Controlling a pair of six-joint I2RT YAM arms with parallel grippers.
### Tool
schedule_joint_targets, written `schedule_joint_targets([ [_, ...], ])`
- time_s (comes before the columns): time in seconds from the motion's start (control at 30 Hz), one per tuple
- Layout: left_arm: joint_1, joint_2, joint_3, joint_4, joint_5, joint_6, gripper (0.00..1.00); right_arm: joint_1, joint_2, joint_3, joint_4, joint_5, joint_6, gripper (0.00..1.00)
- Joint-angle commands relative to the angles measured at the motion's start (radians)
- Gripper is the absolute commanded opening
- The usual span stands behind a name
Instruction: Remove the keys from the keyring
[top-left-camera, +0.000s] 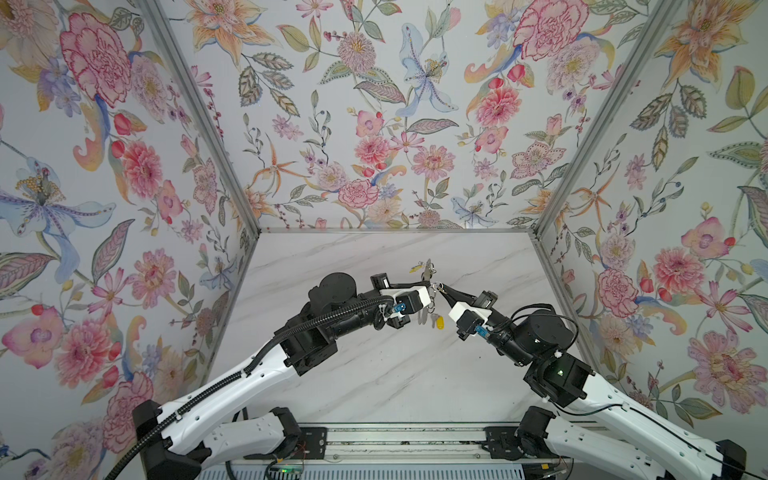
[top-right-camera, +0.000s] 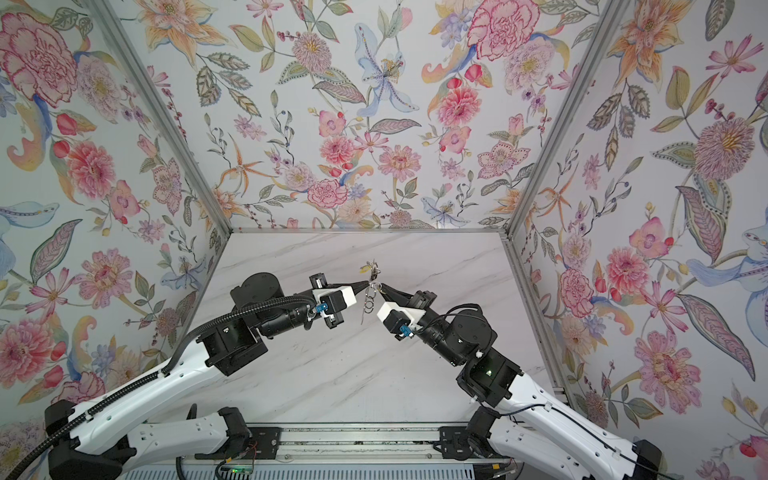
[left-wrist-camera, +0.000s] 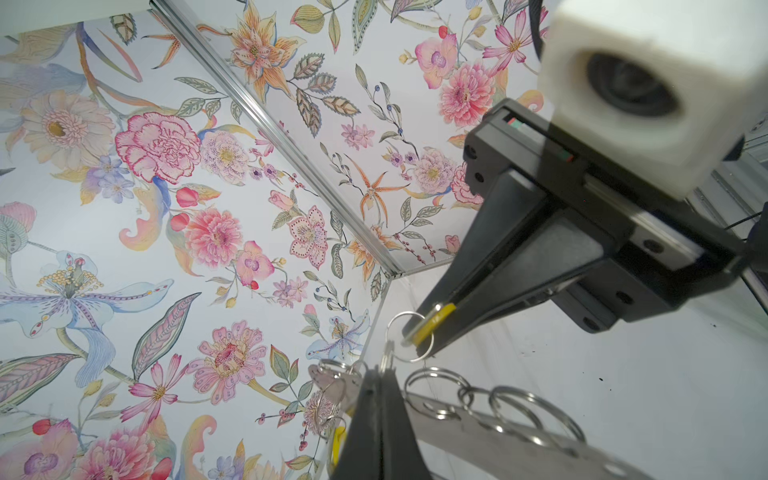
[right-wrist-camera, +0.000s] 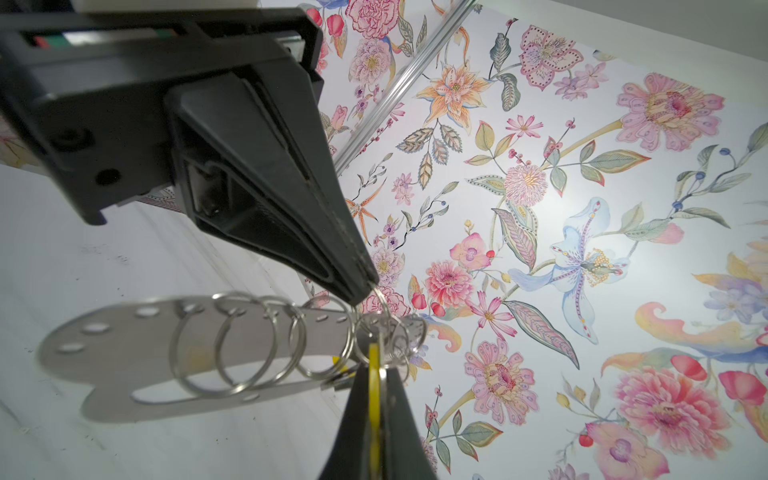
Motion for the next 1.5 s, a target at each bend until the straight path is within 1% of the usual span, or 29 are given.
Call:
schedule_joint_targets([
  [0.0,0.002,0.006,0.049,0.057,-0.074,0.029,0.0,0.015,-0.022,-0.013,0.017,-0.008,-0.011,0.0],
  [0.13,-0.002,-0.002,0.024,0.09,-0.1,0.022,0.0,0.016,-0.041,-0.013,0.021,-0.016,-0.012,0.0],
  [0.27,-0.001,-0.024,-0.004,0.155,-0.083,-0.007,0.0,0.017,-0.015,-0.016,0.014,0.03,-0.026,0.0],
  [0.43,-0.016,-0.041,-0.003,0.173,-0.073,-0.018,0.0,0.012,0.015,-0.034,0.038,0.091,-0.026,0.0],
  [0.57,-0.022,-0.057,-0.008,0.197,-0.052,-0.029,0.0,-0.003,0.043,-0.032,0.043,0.109,-0.012,0.0],
  [0.67,-0.028,-0.059,-0.01,0.195,-0.054,-0.029,0.0,-0.022,0.049,-0.031,0.043,0.086,0.007,0.0],
  [0.83,-0.033,-0.036,0.001,0.173,-0.115,-0.008,0.0,-0.019,0.018,-0.036,0.043,0.029,0.024,0.0],
  [0.97,-0.035,-0.016,0.01,0.153,-0.171,-0.006,0.0,0.017,-0.014,-0.033,0.037,0.031,0.0,0.0],
  [1.07,-0.034,-0.002,0.027,0.129,-0.214,-0.006,0.0,0.056,-0.02,-0.03,0.032,0.057,-0.032,0.0],
  [1.3,-0.037,0.007,0.048,0.07,-0.219,0.002,0.0,0.132,0.014,-0.016,0.037,0.129,-0.108,0.0],
  [1.47,-0.04,0.027,0.079,0.004,-0.263,0.002,0.0,0.17,0.033,0.002,0.026,0.145,-0.142,0.0],
])
